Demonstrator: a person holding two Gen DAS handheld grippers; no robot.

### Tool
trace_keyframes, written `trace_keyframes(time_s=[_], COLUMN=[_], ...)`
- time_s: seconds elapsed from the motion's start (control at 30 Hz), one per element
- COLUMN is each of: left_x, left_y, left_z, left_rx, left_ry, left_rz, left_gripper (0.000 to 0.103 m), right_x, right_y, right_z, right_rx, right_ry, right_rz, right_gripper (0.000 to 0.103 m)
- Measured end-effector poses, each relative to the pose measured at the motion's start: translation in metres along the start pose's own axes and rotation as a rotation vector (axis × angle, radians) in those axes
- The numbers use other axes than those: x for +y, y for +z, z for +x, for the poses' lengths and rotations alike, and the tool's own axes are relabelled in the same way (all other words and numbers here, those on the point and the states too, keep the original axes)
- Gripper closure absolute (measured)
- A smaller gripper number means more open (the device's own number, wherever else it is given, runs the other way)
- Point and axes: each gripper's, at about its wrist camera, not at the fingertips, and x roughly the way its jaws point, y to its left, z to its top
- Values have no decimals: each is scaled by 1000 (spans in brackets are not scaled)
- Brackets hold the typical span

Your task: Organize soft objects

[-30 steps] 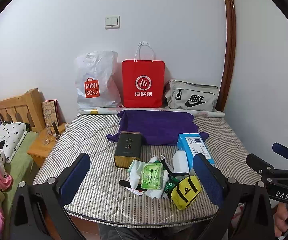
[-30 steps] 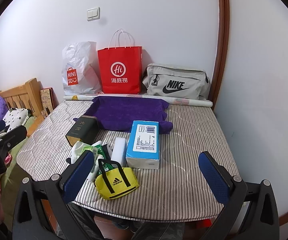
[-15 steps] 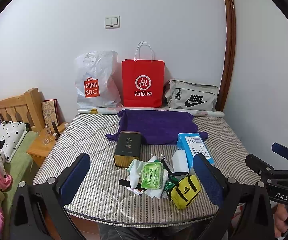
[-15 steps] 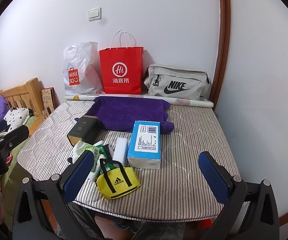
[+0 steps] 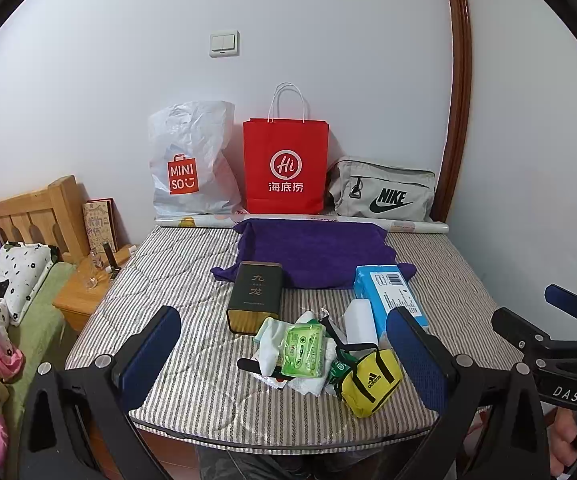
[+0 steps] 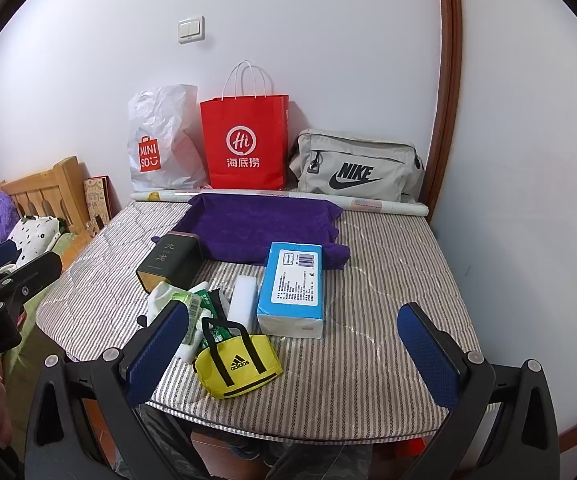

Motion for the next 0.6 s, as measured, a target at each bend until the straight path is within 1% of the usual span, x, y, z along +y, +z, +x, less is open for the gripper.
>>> trace_keyframes(time_s=[0.13, 0.3, 0.43, 0.6], left_x=[0, 3, 10, 20], left_y=[0, -3, -5, -11], left_z=[2, 12, 30, 62], left_rx=[0, 25, 62, 143], left_ry=[-3, -3, -6, -4], left_rz=[-1, -12, -22, -34], left_gripper=[0, 0, 0, 0], right_x=[0, -4, -5, 0], right_y=[0, -4, -8, -20], right_z=[1, 14, 30, 64], right_rx=[-1, 15, 22, 55], right_ry=[7, 20, 50, 91], right_rz=[-4, 4, 2, -30], right_gripper=[0, 0, 0, 0])
